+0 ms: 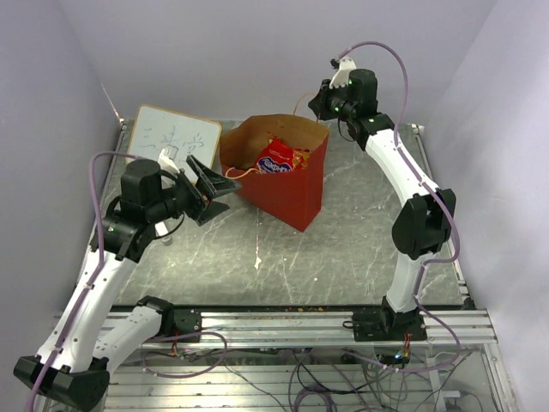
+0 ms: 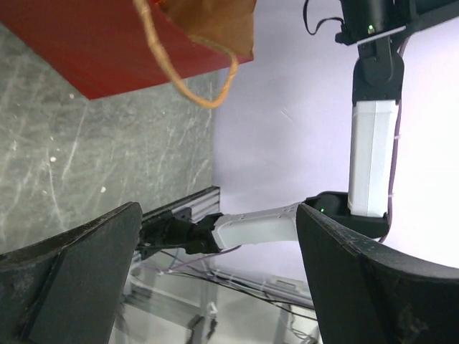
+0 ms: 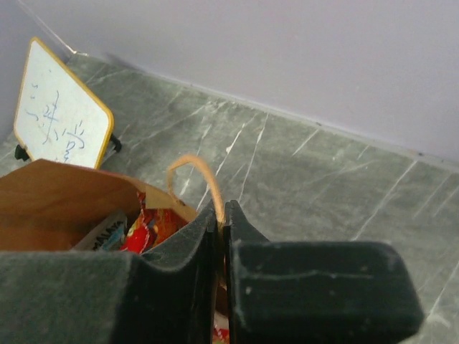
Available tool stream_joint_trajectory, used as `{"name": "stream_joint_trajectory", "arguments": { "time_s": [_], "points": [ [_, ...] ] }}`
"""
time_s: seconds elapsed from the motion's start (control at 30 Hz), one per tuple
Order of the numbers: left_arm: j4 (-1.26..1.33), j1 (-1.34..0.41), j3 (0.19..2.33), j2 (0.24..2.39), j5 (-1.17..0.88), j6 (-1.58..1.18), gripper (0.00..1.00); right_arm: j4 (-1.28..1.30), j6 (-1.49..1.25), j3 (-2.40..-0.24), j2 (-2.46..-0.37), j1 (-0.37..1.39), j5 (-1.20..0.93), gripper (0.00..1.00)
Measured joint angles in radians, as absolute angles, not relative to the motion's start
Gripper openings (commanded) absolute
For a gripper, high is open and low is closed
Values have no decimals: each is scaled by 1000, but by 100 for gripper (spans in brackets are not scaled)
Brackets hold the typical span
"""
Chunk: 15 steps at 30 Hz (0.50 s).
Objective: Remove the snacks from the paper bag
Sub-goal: Adjust the paper bag at the center of the board.
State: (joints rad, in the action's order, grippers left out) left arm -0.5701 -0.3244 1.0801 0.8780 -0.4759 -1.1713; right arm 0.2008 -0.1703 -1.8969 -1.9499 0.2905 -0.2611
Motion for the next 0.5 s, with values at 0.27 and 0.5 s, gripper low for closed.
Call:
{"name": "stream_joint_trajectory", "arguments": {
  "time_s": [0.27,0.5],
  "points": [
    [-479,-325,966,878,-479,-1320,93,208,-250,-1797,-1884,291,-270,0],
    [-449,-327,1042,1025,-426,-1362,83,234,-289,-1794,-1853,291,-282,0]
  ]
}}
